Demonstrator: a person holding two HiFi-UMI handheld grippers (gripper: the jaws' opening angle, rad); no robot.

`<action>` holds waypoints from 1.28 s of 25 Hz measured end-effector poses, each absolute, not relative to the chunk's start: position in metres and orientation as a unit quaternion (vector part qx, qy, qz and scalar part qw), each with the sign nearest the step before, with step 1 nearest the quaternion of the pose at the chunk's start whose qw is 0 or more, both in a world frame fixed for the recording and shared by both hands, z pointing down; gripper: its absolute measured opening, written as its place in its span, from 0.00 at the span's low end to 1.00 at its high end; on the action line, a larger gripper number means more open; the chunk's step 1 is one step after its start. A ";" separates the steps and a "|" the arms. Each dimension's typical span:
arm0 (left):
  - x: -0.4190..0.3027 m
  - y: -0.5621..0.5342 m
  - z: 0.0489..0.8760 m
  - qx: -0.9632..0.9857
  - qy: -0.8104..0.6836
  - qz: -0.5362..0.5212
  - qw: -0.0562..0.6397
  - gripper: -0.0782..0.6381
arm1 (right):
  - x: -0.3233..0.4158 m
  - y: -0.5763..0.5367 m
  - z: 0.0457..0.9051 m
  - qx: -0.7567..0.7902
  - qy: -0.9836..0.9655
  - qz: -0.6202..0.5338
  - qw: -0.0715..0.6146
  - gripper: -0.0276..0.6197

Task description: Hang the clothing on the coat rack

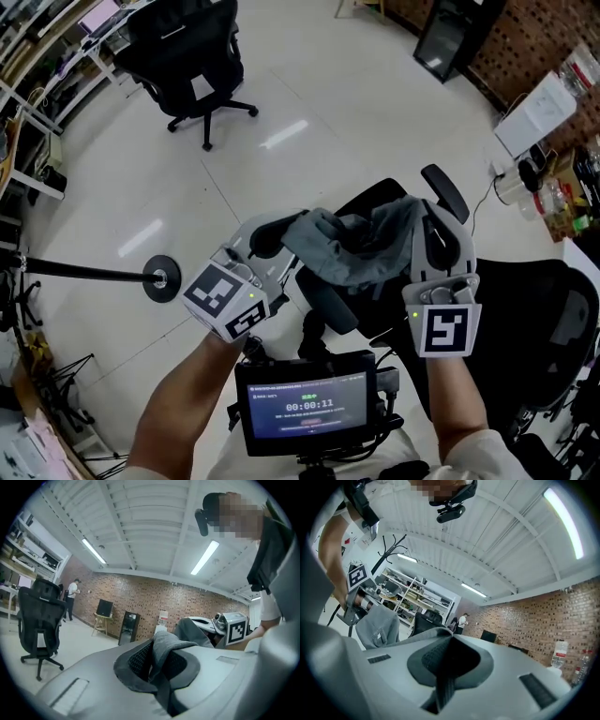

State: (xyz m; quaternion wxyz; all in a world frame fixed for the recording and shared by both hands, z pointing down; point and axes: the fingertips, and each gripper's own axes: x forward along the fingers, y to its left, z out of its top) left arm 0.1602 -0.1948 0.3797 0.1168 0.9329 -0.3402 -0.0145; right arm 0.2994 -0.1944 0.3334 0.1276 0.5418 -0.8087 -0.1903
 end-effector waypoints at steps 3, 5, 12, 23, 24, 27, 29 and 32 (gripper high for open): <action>0.152 -0.202 0.347 0.933 -0.343 -0.044 0.104 0.12 | 0.293 -0.197 0.312 0.539 -0.810 -0.203 0.110 0.05; 0.146 -0.207 0.324 0.932 -0.343 -0.062 0.097 0.12 | 0.289 -0.200 0.295 0.537 -0.811 -0.207 0.101 0.05; 0.127 -0.201 0.255 0.930 -0.346 -0.107 0.059 0.12 | 0.267 -0.205 0.242 0.518 -0.826 -0.219 0.044 0.05; 0.050 -0.168 0.194 0.907 -0.399 -0.134 0.001 0.12 | 0.176 -0.192 0.188 0.436 -0.865 -0.248 -0.007 0.05; 0.041 -0.164 0.190 0.904 -0.406 -0.135 -0.005 0.12 | 0.164 -0.190 0.184 0.425 -0.869 -0.252 -0.011 0.05; 0.011 -0.154 0.178 0.893 -0.428 -0.134 -0.022 0.12 | 0.130 -0.185 0.172 0.396 -0.880 -0.261 -0.024 0.05; -0.009 -0.146 0.172 0.887 -0.442 -0.133 -0.030 0.12 | 0.108 -0.180 0.167 0.381 -0.886 -0.261 -0.029 0.05; -0.037 -0.133 0.163 0.877 -0.460 -0.135 -0.040 0.12 | 0.078 -0.171 0.158 0.359 -0.893 -0.269 -0.042 0.05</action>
